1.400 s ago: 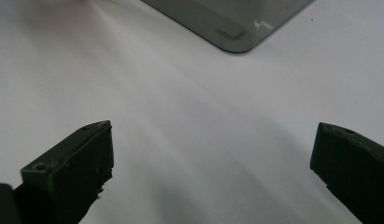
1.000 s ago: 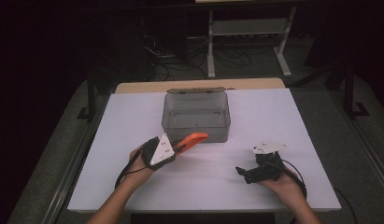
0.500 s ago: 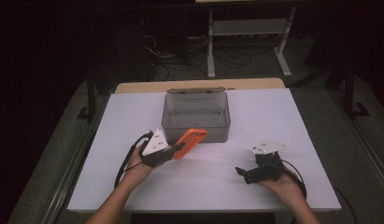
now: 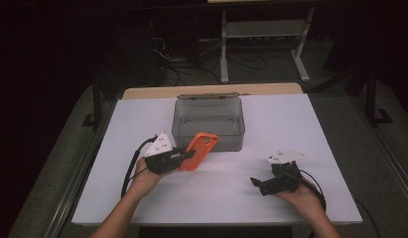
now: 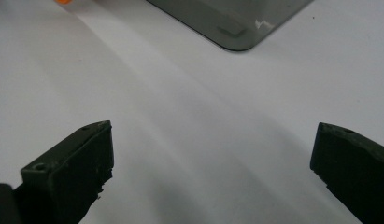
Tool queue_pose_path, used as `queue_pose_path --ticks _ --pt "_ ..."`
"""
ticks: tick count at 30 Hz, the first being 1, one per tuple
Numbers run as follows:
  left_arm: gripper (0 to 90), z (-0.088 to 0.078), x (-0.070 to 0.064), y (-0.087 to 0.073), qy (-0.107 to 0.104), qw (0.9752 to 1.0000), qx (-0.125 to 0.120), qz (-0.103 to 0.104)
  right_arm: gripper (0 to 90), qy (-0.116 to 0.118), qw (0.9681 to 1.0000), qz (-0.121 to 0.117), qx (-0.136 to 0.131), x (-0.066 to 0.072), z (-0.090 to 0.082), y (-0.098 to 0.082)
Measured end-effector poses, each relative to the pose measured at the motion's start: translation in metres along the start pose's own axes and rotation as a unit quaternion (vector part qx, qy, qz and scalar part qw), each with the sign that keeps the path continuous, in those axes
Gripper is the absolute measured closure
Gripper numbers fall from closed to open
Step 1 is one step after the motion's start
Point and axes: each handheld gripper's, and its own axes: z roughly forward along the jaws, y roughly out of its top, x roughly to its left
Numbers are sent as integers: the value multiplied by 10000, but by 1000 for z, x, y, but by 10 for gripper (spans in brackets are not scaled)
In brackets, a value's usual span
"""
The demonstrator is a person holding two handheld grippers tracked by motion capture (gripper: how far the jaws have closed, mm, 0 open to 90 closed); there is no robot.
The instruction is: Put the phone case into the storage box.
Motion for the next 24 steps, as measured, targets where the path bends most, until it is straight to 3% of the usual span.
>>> queue_pose_path --ticks 9,24 --pt "798 -3 2 2 -8 10000 -38 -4 0 -4 10000 -24 3 0 0 0" --pt "798 -11 8 20 -72 9997 -251 -33 0 -41 10000 -34 10 1 0 0"
